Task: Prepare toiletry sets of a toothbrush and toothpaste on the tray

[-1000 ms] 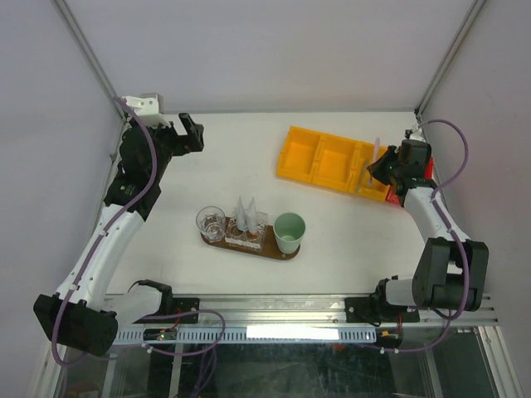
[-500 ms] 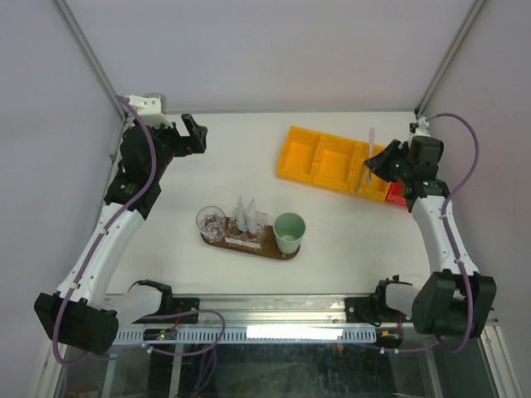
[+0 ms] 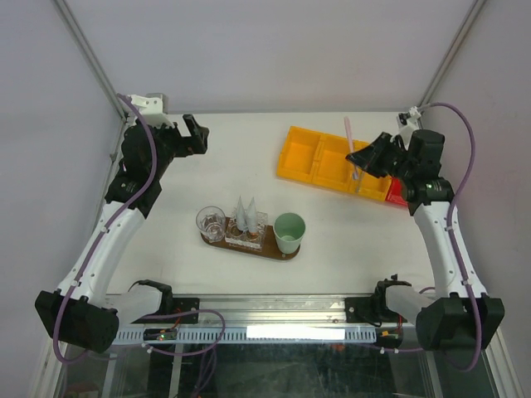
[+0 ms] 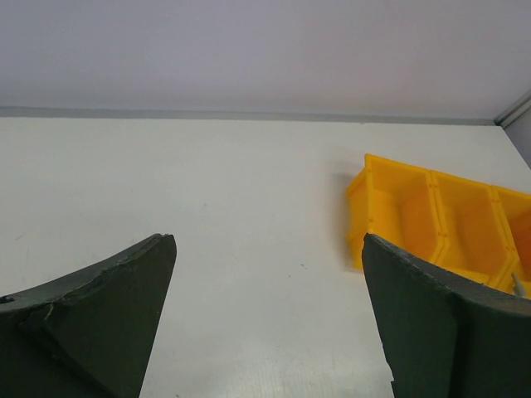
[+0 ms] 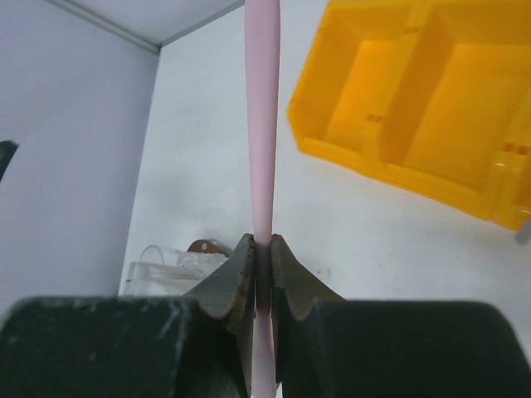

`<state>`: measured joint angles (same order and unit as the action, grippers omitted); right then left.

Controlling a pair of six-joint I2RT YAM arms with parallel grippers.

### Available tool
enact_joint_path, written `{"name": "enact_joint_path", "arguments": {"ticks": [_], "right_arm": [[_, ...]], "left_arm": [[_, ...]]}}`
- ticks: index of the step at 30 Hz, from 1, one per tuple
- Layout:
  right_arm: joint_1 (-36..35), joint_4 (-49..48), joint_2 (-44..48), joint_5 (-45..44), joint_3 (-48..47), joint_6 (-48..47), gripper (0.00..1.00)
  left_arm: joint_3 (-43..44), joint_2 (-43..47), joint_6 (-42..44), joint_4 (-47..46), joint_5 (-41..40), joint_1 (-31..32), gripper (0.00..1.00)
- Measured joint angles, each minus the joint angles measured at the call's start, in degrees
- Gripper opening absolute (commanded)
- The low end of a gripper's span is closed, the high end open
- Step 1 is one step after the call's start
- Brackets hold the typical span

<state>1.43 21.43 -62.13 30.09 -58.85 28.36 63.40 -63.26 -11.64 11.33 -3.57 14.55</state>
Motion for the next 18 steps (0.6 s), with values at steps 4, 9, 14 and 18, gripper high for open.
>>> {"name": "enact_joint_path", "arguments": {"ticks": [4, 9, 14, 18], "right_arm": [[-5.6, 0.0, -0.35, 1.25, -2.6, 2.99, 0.0], [-13.2, -4.57, -0.26, 1.6, -2.95, 10.21, 0.0], [-19.3, -9.55, -0.37, -0.33, -2.51, 18.38, 0.0], [-23.12, -12.52, -0.87, -3.28, -1.33, 25.64, 0.0]], "left_arm": [[0.22, -0.07, -0.85, 0.24, 1.84, 0.0, 0.99], [0.22, -0.07, -1.75, 0.28, 4.22, 0.0, 0.99], [0.48, -0.17, -2.97, 0.24, 7.26, -0.02, 0.99], [0.5, -0.17, -4.46, -0.22, 10.88, 0.0, 0.99]]}}
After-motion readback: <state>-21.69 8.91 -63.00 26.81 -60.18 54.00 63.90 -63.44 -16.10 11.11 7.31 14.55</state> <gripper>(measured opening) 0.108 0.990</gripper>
